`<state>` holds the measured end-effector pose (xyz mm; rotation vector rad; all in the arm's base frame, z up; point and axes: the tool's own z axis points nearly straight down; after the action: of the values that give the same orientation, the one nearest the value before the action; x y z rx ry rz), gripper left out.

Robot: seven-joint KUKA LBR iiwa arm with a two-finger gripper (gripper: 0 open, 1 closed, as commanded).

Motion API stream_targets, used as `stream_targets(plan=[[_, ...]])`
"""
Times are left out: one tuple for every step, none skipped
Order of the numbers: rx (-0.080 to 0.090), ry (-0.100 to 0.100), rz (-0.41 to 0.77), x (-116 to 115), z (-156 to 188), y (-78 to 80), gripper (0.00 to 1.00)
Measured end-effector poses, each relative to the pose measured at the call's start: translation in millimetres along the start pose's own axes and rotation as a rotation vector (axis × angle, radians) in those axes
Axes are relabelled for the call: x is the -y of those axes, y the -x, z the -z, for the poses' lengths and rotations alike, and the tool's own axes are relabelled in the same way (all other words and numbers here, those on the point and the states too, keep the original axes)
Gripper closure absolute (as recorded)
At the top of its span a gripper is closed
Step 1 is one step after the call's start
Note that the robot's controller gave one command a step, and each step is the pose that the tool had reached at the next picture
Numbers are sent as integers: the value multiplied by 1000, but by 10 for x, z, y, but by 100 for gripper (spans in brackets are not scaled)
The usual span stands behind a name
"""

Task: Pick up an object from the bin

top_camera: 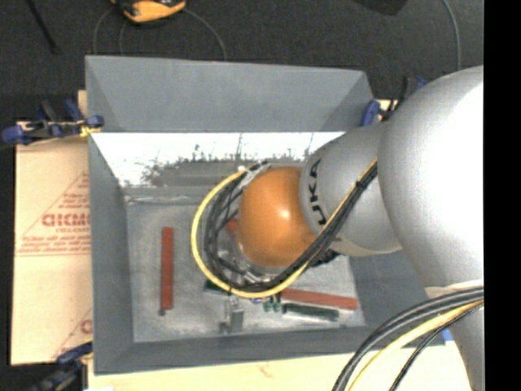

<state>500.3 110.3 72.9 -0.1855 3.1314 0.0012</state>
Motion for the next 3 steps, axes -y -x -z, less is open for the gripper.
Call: stream_targets(plan=[[-1, 0, -216, 181, -19, 175, 100], [-1, 0, -216, 181, -19, 175, 100], [-4, 0, -217, 181, 19, 164, 100]])
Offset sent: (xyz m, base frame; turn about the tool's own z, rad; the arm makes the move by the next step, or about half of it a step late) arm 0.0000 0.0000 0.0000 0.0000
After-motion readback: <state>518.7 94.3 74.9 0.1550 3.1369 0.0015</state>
